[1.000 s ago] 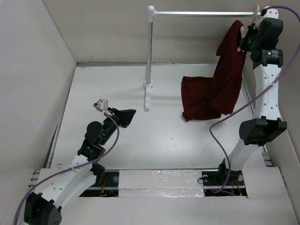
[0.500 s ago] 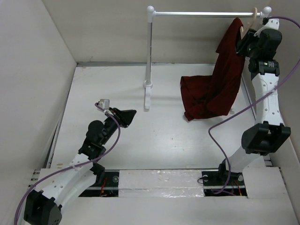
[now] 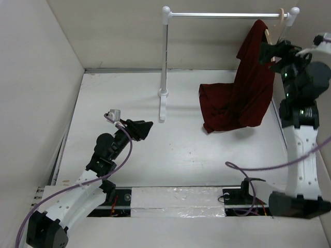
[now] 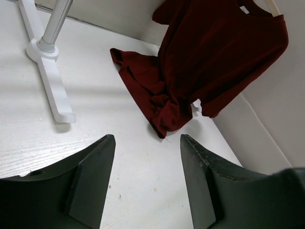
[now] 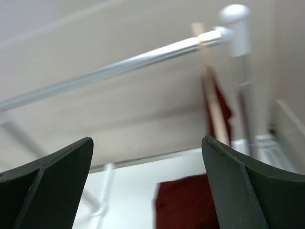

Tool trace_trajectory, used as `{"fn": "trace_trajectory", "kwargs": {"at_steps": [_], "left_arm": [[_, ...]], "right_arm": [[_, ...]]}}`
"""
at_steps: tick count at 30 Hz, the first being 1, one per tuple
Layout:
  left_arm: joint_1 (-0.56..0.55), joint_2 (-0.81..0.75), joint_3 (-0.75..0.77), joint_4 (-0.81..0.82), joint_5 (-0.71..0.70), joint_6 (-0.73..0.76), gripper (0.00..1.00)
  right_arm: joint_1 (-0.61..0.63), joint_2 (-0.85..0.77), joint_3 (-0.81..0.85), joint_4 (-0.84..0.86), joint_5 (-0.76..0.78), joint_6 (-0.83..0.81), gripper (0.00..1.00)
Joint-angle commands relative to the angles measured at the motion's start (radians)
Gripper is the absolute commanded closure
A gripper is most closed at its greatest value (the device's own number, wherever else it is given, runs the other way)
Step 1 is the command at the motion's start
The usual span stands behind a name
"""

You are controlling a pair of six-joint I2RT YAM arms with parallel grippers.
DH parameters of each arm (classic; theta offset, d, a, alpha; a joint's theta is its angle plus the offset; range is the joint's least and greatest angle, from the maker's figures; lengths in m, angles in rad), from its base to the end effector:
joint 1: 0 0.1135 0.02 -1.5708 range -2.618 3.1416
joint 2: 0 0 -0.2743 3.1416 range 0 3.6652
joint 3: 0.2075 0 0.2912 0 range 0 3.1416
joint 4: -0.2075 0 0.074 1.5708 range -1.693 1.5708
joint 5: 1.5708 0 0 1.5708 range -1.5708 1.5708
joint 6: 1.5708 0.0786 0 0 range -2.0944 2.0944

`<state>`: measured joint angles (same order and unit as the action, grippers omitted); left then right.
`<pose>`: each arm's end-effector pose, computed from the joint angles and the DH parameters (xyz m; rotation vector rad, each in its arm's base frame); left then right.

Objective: Place the t-shirt on the hanger
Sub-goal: Reset both arms

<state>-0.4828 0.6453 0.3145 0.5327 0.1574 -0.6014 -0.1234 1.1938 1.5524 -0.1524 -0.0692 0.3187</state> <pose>0.2054 -0.1216 0.2731 0.0536 1.4457 -1.0077 0.3123 -0.0333 0.5559 0.2429 1.3465 0.2111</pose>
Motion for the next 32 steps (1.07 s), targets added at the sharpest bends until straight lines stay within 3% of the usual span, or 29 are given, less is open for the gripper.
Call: {"fn": "trace_trajectory", "kwargs": {"at_steps": [1, 4, 8, 15, 20, 32], "left_arm": [[-0.004, -0.044, 0.032, 0.043, 0.011, 0.018, 0.46], [-0.004, -0.082, 0.020, 0.050, 0.024, 0.012, 0.42], [-0.004, -0.118, 0.005, 0.059, 0.001, 0.011, 0.41], [-0.004, -0.147, -0.002, 0.039, -0.058, 0.017, 0.41], [-0.004, -0.240, -0.008, -0.002, -0.093, -0.009, 0.41], [-0.004, -0.297, 0.020, -0.143, -0.120, -0.052, 0.41]], "right_arm": [[0.080, -0.181, -0.200, 0.244, -0.147, 0.107, 0.00], [0.169, -0.323, -0.352, 0.364, -0.265, 0.158, 0.00], [0.359, -0.475, -0.556, 0.330, -0.284, 0.131, 0.00], [0.537, -0.700, -0.756, 0.288, -0.303, 0.123, 0.00], [0.634, -0.744, -0.798, 0.191, -0.253, 0.089, 0.00], [0.778, -0.682, -0.858, 0.252, -0.100, 0.059, 0.00]]}}
